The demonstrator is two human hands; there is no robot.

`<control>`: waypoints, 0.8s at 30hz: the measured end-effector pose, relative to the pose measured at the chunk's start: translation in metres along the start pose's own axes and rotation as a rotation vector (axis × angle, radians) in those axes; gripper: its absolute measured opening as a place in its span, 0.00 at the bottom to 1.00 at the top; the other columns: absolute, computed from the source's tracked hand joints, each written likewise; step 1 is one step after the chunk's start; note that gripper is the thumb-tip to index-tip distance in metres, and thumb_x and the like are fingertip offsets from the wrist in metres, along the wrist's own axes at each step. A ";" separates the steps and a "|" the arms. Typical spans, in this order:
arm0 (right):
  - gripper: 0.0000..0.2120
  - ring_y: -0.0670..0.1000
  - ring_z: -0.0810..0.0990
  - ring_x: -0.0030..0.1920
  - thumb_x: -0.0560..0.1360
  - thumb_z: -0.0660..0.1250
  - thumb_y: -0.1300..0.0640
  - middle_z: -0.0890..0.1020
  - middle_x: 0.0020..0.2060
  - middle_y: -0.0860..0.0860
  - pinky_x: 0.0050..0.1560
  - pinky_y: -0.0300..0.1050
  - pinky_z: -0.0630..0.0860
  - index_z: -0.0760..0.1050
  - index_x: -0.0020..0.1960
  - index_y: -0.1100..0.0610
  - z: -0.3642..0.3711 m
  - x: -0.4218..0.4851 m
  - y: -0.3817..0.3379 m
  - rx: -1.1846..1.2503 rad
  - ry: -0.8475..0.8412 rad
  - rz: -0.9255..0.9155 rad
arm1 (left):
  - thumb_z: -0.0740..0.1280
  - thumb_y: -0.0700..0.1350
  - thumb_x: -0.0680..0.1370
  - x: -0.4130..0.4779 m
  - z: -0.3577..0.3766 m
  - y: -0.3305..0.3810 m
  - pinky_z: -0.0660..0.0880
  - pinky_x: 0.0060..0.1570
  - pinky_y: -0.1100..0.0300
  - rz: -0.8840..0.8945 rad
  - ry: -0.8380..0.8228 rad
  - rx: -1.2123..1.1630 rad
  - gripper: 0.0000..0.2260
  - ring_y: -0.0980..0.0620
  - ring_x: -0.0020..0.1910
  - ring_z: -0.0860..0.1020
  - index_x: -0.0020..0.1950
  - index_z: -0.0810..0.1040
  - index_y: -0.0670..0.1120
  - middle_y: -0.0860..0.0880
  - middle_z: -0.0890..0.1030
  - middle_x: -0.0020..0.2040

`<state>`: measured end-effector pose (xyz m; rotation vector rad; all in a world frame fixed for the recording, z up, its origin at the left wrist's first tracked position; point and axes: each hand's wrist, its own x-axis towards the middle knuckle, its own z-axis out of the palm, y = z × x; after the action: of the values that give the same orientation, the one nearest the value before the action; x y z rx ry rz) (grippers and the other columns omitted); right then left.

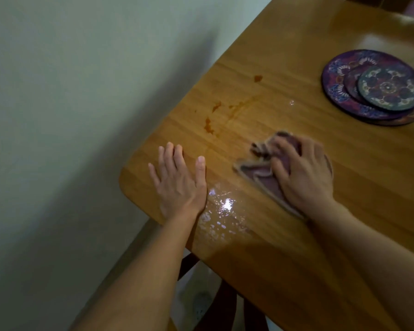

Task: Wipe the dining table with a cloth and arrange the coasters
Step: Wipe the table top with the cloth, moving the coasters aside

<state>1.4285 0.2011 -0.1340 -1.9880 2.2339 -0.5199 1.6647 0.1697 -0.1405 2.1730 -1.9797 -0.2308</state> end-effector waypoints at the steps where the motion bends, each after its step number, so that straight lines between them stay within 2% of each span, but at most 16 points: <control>1: 0.23 0.60 0.66 0.68 0.79 0.56 0.44 0.70 0.67 0.57 0.68 0.54 0.65 0.70 0.70 0.51 0.002 0.020 0.005 0.033 0.010 0.000 | 0.34 0.66 0.78 0.000 0.000 0.000 0.42 0.76 0.45 0.002 0.002 -0.001 0.37 0.51 0.79 0.45 0.79 0.55 0.46 0.48 0.52 0.80; 5: 0.21 0.57 0.68 0.69 0.81 0.54 0.48 0.73 0.67 0.55 0.67 0.48 0.62 0.68 0.71 0.54 0.010 0.104 0.015 0.170 0.138 0.069 | 0.32 0.66 0.77 0.001 0.001 0.000 0.42 0.76 0.44 0.007 0.009 0.010 0.38 0.51 0.79 0.44 0.79 0.54 0.46 0.48 0.51 0.80; 8: 0.21 0.57 0.68 0.69 0.82 0.50 0.47 0.74 0.67 0.55 0.66 0.49 0.63 0.67 0.71 0.52 0.015 0.155 0.011 0.190 0.130 0.219 | 0.33 0.65 0.77 0.000 0.002 0.000 0.42 0.76 0.44 0.007 0.026 -0.010 0.37 0.51 0.79 0.45 0.79 0.55 0.45 0.48 0.53 0.80; 11: 0.22 0.59 0.70 0.67 0.83 0.47 0.48 0.74 0.67 0.58 0.65 0.49 0.64 0.69 0.70 0.54 0.019 0.186 -0.003 0.225 0.096 0.204 | 0.34 0.64 0.78 0.000 0.003 0.000 0.42 0.76 0.44 0.009 0.033 -0.014 0.37 0.51 0.79 0.46 0.79 0.56 0.45 0.48 0.53 0.80; 13: 0.23 0.60 0.69 0.68 0.83 0.46 0.47 0.74 0.67 0.59 0.67 0.50 0.62 0.70 0.70 0.54 0.025 0.197 -0.017 0.226 0.035 0.126 | 0.33 0.65 0.77 0.000 0.003 0.000 0.42 0.76 0.45 0.011 0.035 -0.017 0.37 0.51 0.79 0.46 0.79 0.56 0.46 0.49 0.53 0.80; 15: 0.25 0.59 0.69 0.69 0.80 0.46 0.42 0.73 0.68 0.57 0.69 0.52 0.60 0.70 0.70 0.50 0.030 0.195 -0.039 0.219 -0.049 0.009 | 0.34 0.65 0.77 -0.001 0.003 0.000 0.42 0.77 0.45 0.014 0.039 -0.036 0.37 0.52 0.79 0.46 0.79 0.56 0.46 0.49 0.54 0.80; 19: 0.29 0.56 0.71 0.66 0.73 0.51 0.32 0.77 0.63 0.51 0.67 0.53 0.66 0.72 0.65 0.45 0.045 0.147 -0.099 0.173 -0.181 -0.325 | 0.37 0.65 0.78 -0.003 -0.001 0.000 0.43 0.77 0.48 -0.009 0.099 -0.193 0.36 0.52 0.79 0.50 0.79 0.54 0.46 0.48 0.56 0.79; 21: 0.30 0.54 0.68 0.71 0.72 0.55 0.33 0.74 0.68 0.50 0.72 0.51 0.62 0.70 0.69 0.46 0.046 0.102 -0.113 0.147 -0.236 -0.472 | 0.42 0.63 0.78 -0.003 -0.003 0.001 0.47 0.77 0.47 -0.033 0.168 -0.299 0.34 0.51 0.78 0.55 0.78 0.55 0.45 0.46 0.58 0.79; 24: 0.31 0.52 0.64 0.75 0.73 0.60 0.40 0.70 0.73 0.52 0.75 0.46 0.53 0.69 0.73 0.53 0.032 0.029 -0.096 0.189 -0.281 -0.638 | 0.45 0.62 0.77 -0.003 -0.007 0.000 0.53 0.75 0.46 -0.066 0.211 -0.417 0.34 0.49 0.76 0.58 0.78 0.57 0.43 0.45 0.61 0.78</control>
<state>1.5242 0.1583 -0.1289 -2.4593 1.3173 -0.4420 1.6658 0.1731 -0.1338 1.9079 -1.5815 -0.3699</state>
